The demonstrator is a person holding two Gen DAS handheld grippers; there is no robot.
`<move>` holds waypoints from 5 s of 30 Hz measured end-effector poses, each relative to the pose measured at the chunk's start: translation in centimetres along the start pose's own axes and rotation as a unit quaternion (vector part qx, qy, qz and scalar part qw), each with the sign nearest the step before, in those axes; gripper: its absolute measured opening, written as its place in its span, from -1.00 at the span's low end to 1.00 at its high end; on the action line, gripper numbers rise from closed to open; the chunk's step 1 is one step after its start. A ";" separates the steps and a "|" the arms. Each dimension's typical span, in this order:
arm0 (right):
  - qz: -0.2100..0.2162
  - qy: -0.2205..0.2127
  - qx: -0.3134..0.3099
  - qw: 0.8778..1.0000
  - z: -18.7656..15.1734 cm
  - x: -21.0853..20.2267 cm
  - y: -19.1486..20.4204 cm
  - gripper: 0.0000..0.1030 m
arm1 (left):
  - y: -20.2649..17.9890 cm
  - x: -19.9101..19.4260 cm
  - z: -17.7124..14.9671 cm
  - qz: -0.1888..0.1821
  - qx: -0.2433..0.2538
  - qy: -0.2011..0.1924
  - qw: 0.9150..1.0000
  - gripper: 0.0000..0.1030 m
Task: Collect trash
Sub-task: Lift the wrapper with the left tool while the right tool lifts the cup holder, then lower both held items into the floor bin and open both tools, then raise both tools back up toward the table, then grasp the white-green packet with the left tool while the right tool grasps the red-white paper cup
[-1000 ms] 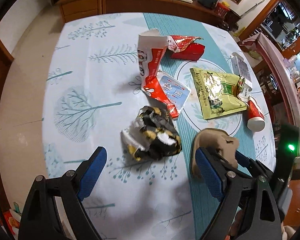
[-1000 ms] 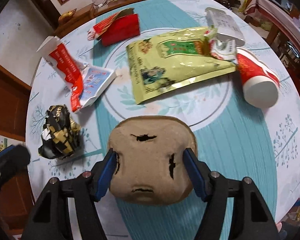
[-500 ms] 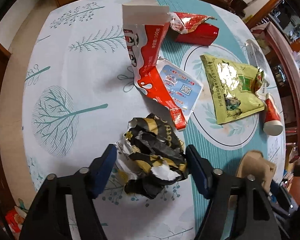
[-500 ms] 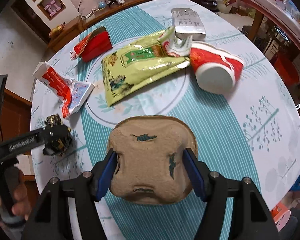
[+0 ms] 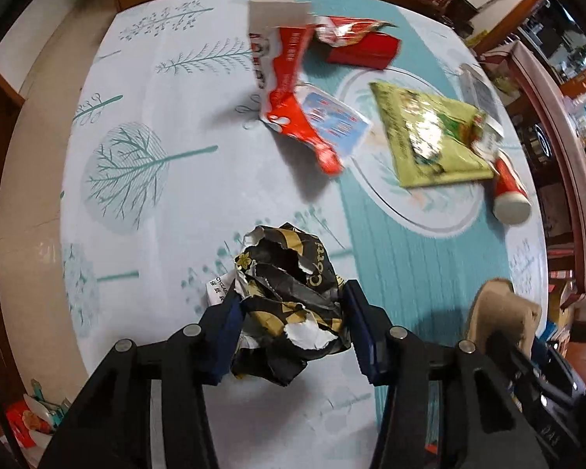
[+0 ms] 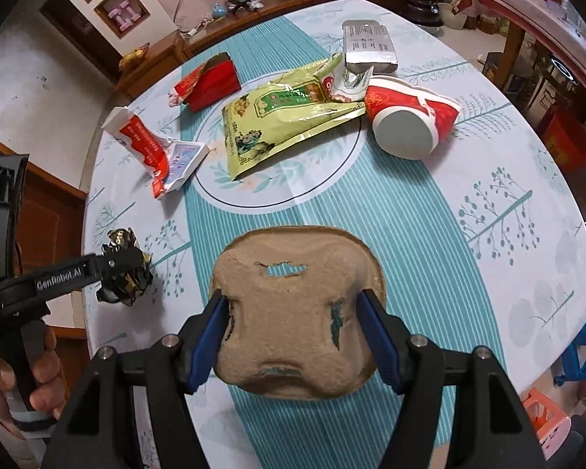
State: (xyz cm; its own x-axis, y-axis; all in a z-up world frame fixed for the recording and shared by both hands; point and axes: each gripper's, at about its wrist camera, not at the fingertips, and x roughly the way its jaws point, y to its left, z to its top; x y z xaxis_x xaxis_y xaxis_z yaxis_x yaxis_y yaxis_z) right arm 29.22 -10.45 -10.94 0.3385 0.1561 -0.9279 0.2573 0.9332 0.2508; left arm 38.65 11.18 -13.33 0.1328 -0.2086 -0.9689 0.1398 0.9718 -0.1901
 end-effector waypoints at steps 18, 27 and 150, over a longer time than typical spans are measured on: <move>0.040 -0.026 -0.034 0.998 -6.6 -8.3 -7.5 0.29 | -12.1 -8.5 -12.4 -0.010 0.048 -0.079 0.996 -0.06; 0.069 -0.016 -0.085 0.994 -11.4 -12.1 -14.9 0.29 | -19.1 -8.4 -21.3 -0.004 0.013 -0.075 0.997 -0.06; 0.092 -0.092 -0.108 0.986 -4.0 -16.2 -14.2 0.49 | -23.2 -14.7 -13.4 0.027 0.136 -0.245 0.959 0.75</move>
State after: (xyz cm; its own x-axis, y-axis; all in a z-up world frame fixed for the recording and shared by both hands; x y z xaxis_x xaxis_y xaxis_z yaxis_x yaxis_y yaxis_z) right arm 16.47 -24.92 -0.51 0.5245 0.2856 -0.8021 -0.0156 0.9451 0.3264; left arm 20.32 -6.83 3.17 0.5838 -0.2508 -0.7722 0.3623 0.9316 -0.0287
